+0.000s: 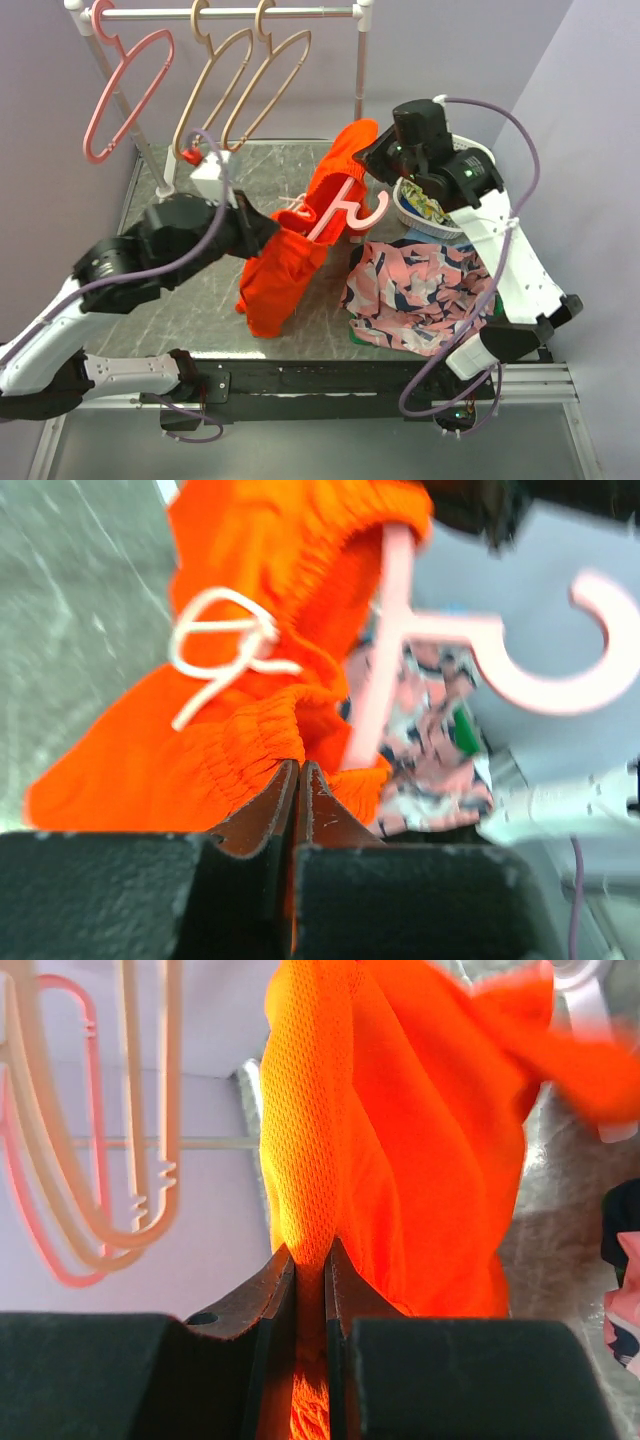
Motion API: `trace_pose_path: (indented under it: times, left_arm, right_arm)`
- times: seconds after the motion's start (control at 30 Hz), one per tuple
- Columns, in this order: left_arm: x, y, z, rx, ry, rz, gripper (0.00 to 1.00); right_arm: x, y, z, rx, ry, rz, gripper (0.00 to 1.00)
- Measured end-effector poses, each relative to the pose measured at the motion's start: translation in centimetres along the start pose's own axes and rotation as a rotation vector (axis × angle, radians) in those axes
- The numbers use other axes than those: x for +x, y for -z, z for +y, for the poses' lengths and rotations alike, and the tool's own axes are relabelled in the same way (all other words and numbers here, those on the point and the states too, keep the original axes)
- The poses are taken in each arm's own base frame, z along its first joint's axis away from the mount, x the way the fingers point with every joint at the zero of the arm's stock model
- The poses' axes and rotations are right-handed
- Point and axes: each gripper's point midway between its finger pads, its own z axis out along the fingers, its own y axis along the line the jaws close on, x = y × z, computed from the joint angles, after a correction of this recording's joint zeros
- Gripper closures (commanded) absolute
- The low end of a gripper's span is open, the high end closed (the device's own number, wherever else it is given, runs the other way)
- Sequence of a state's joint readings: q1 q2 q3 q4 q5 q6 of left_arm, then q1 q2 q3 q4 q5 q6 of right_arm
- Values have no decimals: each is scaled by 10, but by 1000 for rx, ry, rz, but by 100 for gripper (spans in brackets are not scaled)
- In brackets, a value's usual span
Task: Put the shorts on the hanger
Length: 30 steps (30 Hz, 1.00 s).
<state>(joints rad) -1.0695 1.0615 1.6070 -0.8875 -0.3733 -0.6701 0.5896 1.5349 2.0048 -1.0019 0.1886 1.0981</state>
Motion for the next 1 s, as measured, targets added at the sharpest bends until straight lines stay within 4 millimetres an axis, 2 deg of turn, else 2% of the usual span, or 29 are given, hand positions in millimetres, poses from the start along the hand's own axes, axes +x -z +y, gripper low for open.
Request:
trace_pose_path:
  times: [0.07,0.1,0.17,0.23,0.33,0.4,0.5,0.53,0.7,0.73,0.87,0.93,1.0]
  left_arm:
    - [-17,6,5,-13,-2,-49,92]
    - [-19,7,9,-20,-10,-55,92]
    - [-10,4,18,-35,-29,-38,83]
    - [14,-8,27,-47,-56,15,78]
    - [74,-31,50,-85,-110,158,68]
    - [111,-40,64,-100,-141,258,65]
    - [133,-42,70,-83,-166,326,57]
    - [134,-42,68,-74,-168,327,49]
    - [125,-40,59,-19,-182,291,37]
    - [123,-37,59,-15,-190,284,32]
    - [118,-22,64,-5,-208,263,26]
    - [123,-16,70,-6,-214,271,22]
    - [139,-12,80,-17,-220,311,19]
  right_arm:
    - [-3,9,5,-27,1,-8,100]
    - [-1,9,3,-25,2,-1,100]
    - [12,-4,-11,8,11,35,100]
    - [33,-26,-35,71,24,91,100]
    - [69,-65,-80,208,45,194,100]
    - [91,-87,-107,293,54,263,100]
    - [111,-109,-128,365,48,331,100]
    - [116,-115,-132,378,40,349,100]
    - [129,-128,-142,411,1,414,100]
    - [130,-130,-144,417,-8,424,100]
    - [129,-135,-150,432,-33,439,100]
    - [128,-137,-151,435,-41,443,100]
    - [127,-137,-152,437,-48,440,100]
